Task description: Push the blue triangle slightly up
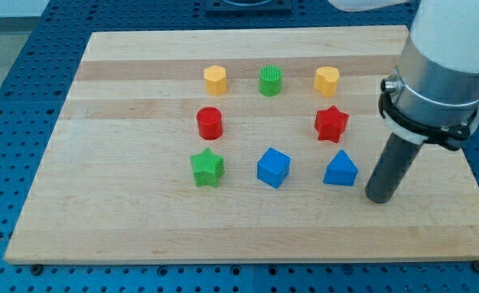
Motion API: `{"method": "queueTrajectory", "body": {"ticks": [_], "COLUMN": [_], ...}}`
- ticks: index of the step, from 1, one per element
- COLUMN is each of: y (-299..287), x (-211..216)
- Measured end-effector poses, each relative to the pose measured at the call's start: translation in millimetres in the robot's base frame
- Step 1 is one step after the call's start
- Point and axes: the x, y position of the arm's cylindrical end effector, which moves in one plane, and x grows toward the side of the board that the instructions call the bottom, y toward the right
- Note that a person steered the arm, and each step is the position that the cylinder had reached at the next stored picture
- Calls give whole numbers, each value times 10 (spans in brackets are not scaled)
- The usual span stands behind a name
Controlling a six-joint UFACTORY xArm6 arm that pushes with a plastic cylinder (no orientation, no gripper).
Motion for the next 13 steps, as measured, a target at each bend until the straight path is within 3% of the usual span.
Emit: {"method": "queueTrajectory", "body": {"ticks": [5,7,10,13], "y": [-179,-147,-701,-707], "x": [-97,61,69,-140]}}
